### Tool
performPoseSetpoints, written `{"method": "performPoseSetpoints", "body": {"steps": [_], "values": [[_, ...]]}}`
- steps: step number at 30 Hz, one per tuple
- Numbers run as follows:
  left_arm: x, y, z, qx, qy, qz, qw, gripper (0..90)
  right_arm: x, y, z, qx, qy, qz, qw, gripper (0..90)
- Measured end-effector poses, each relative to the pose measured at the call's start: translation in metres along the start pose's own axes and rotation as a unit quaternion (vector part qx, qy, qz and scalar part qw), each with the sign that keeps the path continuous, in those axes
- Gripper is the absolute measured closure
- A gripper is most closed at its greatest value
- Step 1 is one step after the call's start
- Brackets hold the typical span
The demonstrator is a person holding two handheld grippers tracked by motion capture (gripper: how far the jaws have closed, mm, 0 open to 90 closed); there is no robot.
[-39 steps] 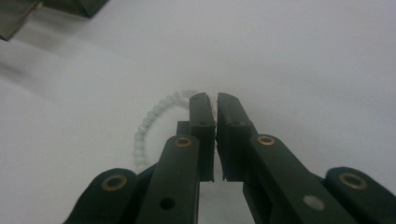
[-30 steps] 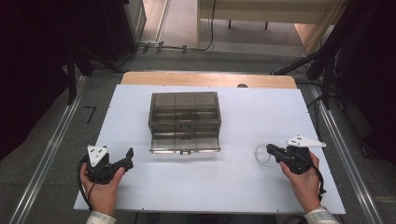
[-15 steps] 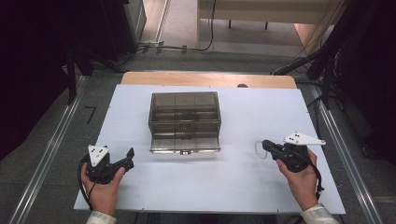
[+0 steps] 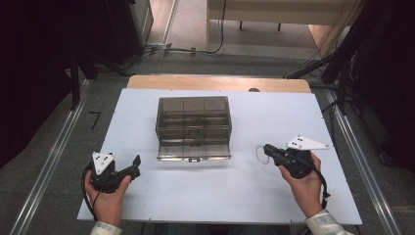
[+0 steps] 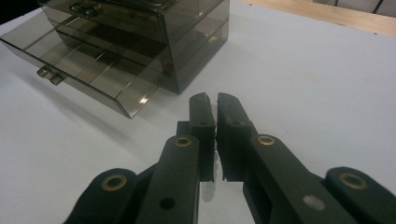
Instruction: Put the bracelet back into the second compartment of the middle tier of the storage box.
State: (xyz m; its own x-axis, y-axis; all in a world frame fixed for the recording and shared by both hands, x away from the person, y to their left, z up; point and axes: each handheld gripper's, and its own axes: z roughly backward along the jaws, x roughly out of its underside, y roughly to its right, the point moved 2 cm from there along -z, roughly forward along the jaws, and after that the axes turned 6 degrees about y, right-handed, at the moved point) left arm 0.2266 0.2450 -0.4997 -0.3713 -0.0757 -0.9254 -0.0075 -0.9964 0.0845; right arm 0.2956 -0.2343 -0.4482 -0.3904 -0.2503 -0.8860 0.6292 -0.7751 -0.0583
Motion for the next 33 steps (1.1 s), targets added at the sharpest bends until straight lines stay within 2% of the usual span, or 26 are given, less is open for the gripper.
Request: {"method": "performPoseSetpoints", "body": {"steps": [14, 33], "values": [[0.0, 0.0, 0.0, 0.0, 0.0, 0.0, 1.0, 9.7, -0.013, -0.017, -0.011, -0.018, 0.017, 0.0, 0.9997, 83.7], [0.0, -0.001, 0.0, 0.001, 0.001, 0.001, 1.0, 9.7, -0.03, -0.034, -0.019, -0.036, 0.042, -0.001, 0.9985, 83.7]]}}
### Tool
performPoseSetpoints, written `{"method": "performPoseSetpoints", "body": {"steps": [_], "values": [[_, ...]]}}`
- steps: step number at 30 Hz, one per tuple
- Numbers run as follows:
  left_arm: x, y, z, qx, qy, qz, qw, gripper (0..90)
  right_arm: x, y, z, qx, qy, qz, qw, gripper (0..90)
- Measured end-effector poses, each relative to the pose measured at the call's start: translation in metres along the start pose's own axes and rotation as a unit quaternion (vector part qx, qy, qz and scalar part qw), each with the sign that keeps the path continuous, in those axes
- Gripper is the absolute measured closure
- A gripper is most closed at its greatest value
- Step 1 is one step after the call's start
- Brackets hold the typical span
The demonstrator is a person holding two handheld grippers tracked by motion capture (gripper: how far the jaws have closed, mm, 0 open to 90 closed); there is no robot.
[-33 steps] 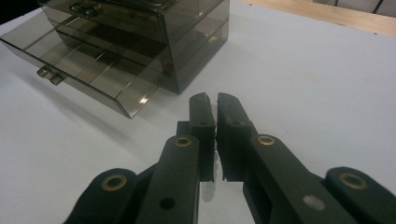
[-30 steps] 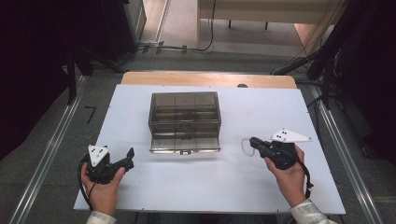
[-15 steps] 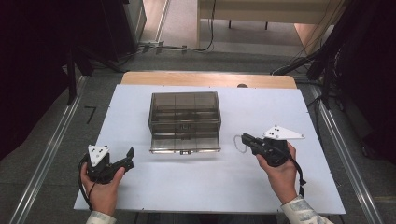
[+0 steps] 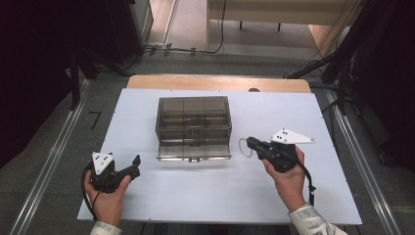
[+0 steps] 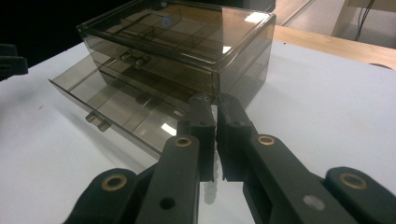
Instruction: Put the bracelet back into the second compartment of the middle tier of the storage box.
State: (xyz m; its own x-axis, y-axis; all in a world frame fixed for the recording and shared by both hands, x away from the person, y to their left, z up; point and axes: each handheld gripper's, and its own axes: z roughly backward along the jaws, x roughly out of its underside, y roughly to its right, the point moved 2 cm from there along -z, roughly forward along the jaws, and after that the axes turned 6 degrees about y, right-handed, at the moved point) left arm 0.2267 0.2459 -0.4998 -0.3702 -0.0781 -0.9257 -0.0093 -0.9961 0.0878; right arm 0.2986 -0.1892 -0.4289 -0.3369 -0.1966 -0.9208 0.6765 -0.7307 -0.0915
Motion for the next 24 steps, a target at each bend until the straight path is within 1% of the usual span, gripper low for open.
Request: {"method": "performPoseSetpoints", "body": {"steps": [24], "values": [[0.0, 0.001, 0.0, 0.003, 0.0, -0.002, 1.0, 9.7, -0.016, -0.023, -0.015, -0.027, 0.015, 0.005, 0.9995, 83.7]]}}
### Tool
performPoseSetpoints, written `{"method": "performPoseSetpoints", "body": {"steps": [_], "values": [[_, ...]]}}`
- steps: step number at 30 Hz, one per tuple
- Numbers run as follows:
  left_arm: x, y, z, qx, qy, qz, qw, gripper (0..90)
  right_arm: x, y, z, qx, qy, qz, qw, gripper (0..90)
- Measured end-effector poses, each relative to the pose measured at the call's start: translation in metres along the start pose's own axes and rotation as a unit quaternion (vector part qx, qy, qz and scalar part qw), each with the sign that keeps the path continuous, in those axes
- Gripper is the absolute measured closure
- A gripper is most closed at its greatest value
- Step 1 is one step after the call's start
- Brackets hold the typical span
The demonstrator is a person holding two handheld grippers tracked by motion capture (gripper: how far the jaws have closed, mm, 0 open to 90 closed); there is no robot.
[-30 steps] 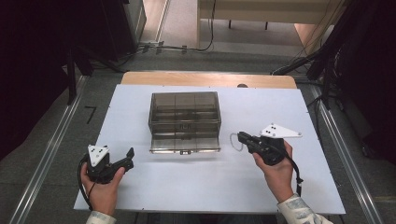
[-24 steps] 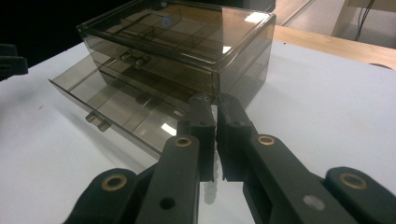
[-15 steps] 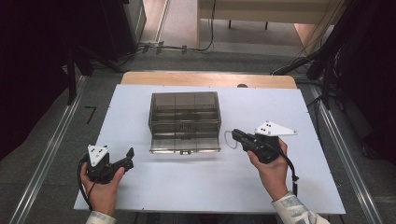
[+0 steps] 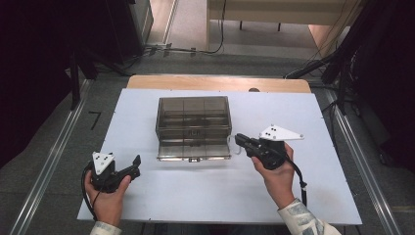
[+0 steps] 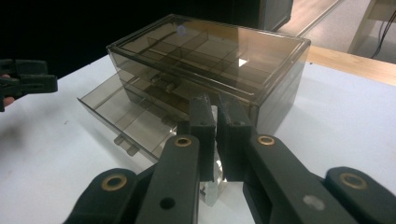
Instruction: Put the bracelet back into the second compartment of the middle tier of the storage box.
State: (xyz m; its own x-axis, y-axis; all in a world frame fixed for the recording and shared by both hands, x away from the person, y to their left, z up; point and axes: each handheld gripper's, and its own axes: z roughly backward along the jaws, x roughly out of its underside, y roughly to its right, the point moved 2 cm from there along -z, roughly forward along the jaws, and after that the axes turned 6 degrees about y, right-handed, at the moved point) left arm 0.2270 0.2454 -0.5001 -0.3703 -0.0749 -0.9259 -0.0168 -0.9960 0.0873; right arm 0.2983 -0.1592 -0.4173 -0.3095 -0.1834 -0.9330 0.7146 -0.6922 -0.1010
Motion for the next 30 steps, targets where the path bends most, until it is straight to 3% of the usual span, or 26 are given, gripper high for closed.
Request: {"method": "performPoseSetpoints", "body": {"steps": [30], "values": [[0.0, 0.001, -0.001, 0.003, -0.001, -0.004, 1.0, 9.7, -0.002, -0.02, -0.034, -0.024, -0.004, 0.0, 0.9997, 83.7]]}}
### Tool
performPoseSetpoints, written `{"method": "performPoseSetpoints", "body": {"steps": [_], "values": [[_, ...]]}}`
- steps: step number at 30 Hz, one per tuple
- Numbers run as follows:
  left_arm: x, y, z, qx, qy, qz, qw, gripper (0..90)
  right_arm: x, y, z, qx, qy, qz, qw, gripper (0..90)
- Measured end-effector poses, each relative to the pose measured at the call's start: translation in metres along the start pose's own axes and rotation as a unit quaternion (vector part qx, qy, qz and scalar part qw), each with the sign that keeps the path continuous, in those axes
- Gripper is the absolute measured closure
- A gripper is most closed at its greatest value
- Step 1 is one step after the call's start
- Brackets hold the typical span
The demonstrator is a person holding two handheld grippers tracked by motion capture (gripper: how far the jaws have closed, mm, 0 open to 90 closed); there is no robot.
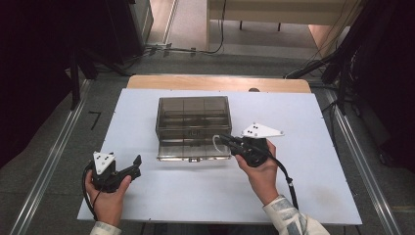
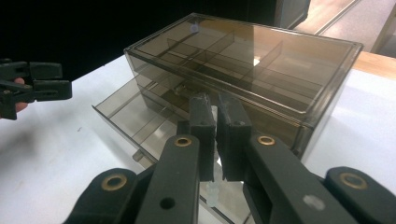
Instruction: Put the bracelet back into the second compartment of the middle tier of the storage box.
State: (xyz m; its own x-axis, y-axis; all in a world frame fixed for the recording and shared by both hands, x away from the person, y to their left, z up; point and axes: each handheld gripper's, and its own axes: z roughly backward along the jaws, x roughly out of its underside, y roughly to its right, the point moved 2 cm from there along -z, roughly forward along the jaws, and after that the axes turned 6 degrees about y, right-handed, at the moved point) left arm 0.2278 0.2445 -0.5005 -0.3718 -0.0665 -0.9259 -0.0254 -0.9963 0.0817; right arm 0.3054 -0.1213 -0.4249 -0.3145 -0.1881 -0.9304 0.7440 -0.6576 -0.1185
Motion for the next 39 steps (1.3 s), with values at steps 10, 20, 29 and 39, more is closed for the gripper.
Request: {"method": "performPoseSetpoints", "body": {"steps": [10, 20, 29, 39], "values": [[0.0, 0.0, -0.001, 0.001, 0.0, 0.0, 1.0, 9.7, -0.001, -0.009, -0.017, -0.012, -0.001, -0.001, 0.9999, 83.7], [0.0, 0.0, 0.0, 0.003, 0.0, 0.0, 1.0, 9.7, -0.002, -0.019, -0.035, -0.026, -0.005, 0.001, 0.9996, 83.7], [0.0, 0.0, -0.001, 0.005, 0.001, 0.001, 1.0, 9.8, -0.001, -0.028, -0.049, -0.04, -0.009, 0.002, 0.9992, 83.7], [0.001, 0.0, -0.002, 0.005, -0.002, 0.002, 1.0, 9.7, 0.003, -0.034, -0.066, -0.051, -0.021, 0.003, 0.9985, 83.7]]}}
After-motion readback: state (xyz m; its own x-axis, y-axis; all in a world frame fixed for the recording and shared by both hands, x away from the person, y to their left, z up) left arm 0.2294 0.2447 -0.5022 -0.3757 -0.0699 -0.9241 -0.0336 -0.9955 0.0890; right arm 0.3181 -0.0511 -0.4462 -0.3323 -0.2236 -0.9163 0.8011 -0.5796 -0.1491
